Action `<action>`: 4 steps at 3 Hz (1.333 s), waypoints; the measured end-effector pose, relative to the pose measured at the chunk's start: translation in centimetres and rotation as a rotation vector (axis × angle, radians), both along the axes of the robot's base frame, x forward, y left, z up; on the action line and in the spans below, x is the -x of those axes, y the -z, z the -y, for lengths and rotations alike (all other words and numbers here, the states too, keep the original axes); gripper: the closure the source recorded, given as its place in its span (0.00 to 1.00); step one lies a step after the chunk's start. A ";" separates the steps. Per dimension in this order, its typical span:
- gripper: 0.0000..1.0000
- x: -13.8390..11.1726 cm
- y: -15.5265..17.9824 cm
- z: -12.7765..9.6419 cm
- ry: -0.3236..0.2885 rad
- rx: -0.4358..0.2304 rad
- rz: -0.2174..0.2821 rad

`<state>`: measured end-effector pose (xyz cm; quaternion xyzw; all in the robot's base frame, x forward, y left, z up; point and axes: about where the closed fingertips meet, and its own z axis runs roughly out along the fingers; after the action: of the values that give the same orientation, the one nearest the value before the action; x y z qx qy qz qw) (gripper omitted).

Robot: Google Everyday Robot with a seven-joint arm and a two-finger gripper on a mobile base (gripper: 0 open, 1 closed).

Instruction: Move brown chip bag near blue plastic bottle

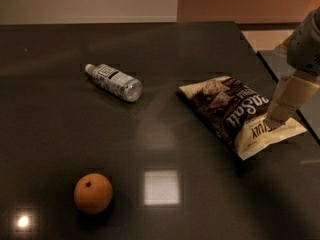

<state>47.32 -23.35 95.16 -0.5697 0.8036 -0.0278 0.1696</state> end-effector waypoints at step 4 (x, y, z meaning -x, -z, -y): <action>0.00 -2.2 5.7 -0.6 0.123 -0.106 -0.195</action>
Offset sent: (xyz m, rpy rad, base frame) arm 0.0290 -0.0038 -0.0513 0.0993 0.1558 -0.1276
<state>49.55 -22.80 89.43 -0.5095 0.8501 0.0598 0.1186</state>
